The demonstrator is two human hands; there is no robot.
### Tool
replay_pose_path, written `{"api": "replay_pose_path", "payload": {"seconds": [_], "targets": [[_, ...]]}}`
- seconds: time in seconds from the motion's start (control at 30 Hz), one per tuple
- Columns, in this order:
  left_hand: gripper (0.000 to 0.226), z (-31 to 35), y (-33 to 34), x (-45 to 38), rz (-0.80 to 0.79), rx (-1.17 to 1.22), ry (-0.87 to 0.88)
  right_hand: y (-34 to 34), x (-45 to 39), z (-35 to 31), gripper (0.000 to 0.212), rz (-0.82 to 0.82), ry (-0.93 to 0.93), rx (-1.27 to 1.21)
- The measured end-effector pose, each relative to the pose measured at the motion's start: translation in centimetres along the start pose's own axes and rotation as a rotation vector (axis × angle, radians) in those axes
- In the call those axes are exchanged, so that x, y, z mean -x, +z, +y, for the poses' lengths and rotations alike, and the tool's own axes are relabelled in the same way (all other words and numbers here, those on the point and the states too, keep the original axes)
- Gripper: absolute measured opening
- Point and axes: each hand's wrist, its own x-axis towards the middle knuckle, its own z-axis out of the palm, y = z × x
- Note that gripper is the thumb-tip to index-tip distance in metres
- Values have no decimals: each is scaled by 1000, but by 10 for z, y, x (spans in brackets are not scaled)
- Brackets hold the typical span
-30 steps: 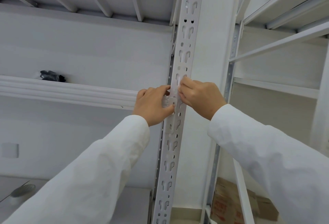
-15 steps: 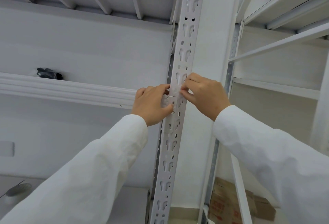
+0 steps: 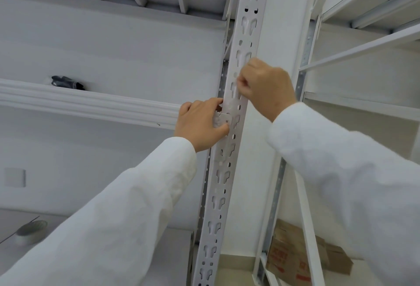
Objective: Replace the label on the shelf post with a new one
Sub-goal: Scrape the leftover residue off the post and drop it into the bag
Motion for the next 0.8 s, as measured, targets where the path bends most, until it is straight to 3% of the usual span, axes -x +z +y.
{"api": "replay_pose_path", "payload": {"seconds": [0.17,0.4,0.57,0.67,0.8], "targets": [[51,-6,-3,4,-27,-3,18,-5,9,7,17,-25,94,-166],[53,-10,1,3,-7,-26,75,-11,36,-2,21,-55,141,-252],[44,-33,-1,27,222,23,267,-10,37,-34,21,-168,88,-430],[38,-68,3,69,248,11,203,-5,38,-76,14,-309,12,-597],[36,-144,16,152,90,-114,-61,22,64,-157,11,-453,-95,-755]]}}
